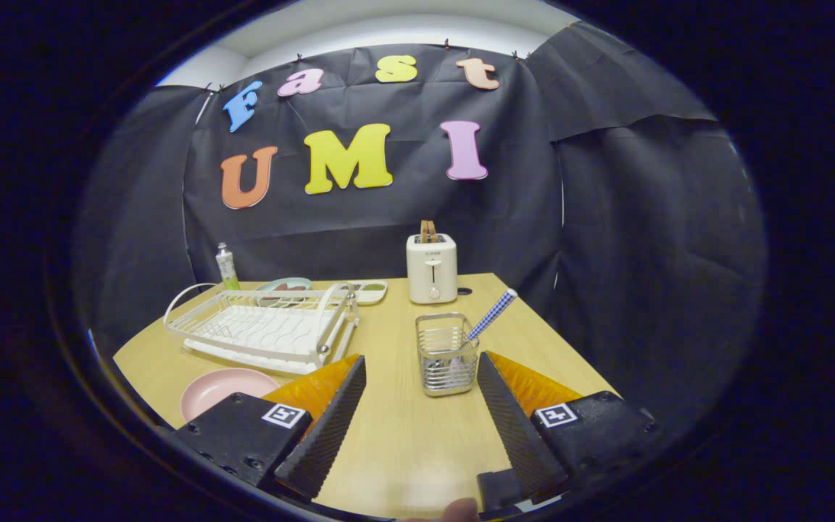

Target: Take the plate from the dish rack, then take the spoon from the basket and place it into the plate.

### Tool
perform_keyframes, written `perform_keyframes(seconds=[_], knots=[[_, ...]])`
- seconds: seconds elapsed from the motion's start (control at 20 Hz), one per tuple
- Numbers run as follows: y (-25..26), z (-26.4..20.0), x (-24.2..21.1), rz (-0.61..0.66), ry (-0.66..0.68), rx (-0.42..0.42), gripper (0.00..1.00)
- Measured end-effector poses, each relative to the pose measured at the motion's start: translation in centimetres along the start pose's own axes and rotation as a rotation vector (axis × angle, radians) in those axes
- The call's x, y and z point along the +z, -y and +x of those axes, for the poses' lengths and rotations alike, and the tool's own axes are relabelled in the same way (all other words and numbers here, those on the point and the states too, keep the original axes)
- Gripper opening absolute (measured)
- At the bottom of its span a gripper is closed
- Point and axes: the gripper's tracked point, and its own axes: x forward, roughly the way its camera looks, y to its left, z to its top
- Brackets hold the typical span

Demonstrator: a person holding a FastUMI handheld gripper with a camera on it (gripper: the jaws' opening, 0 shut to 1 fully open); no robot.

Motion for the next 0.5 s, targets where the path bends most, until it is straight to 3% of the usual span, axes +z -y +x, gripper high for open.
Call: perform_keyframes(seconds=[0.4,0.5], knots=[[5.7,7.2,1.2,0.022,0.025,-0.011,0.99],[6.3,9.1,1.4,0.047,0.009,0.021,0.99]])
